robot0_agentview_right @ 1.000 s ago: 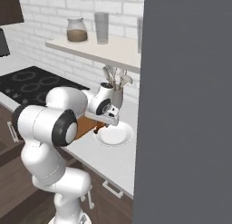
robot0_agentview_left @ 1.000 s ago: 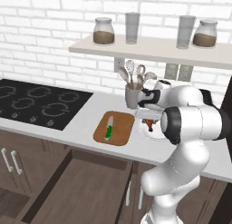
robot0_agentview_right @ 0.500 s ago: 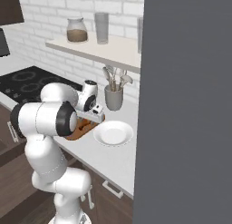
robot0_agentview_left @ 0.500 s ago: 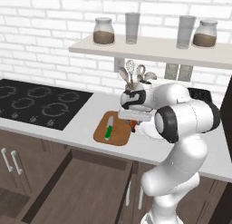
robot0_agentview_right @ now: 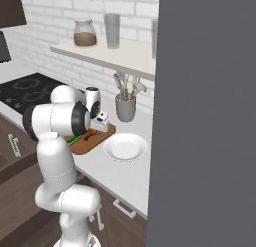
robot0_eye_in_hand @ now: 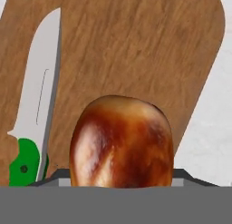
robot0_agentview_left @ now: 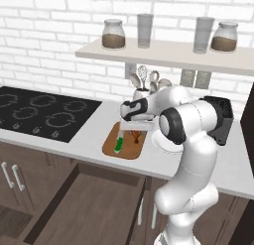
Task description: Pick up the knife from the drawer and place it on the cutting board. Then place the meat from the plate to the cutting board.
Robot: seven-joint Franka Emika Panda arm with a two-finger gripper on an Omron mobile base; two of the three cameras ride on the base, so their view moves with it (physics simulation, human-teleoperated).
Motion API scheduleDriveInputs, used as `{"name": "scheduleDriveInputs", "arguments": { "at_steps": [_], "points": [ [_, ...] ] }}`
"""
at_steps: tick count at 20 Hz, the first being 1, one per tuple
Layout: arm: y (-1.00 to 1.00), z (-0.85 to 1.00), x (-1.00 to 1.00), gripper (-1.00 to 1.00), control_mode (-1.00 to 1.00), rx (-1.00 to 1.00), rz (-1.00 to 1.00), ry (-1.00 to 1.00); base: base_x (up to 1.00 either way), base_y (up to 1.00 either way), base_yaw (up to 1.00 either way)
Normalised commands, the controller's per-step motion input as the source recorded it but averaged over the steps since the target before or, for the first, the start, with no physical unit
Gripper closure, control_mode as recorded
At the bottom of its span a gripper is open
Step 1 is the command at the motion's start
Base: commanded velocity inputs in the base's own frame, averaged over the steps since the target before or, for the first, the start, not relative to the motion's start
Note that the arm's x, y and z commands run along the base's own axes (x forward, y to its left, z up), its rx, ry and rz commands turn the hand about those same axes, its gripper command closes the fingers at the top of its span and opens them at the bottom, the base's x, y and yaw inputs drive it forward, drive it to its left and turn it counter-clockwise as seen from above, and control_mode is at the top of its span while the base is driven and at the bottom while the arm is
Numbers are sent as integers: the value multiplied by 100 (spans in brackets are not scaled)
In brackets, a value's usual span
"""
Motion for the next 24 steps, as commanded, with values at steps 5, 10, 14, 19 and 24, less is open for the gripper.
{"name": "scheduleDriveInputs", "arguments": {
  "at_steps": [5, 10, 14, 19, 24],
  "points": [
    [8, -29, 12, 100, -100, -5, 0, 0, 0, 0, 0],
    [3, -37, 11, 100, -100, -4, 0, 0, 0, 0, 0],
    [1, -25, 11, 100, -100, 0, 0, 0, 0, 0, 0],
    [1, -28, 7, -100, -100, -1, 0, 0, 0, 0, 0],
    [0, 0, 0, -100, -100, 0, 0, 0, 0, 0, 0]
  ]
}}
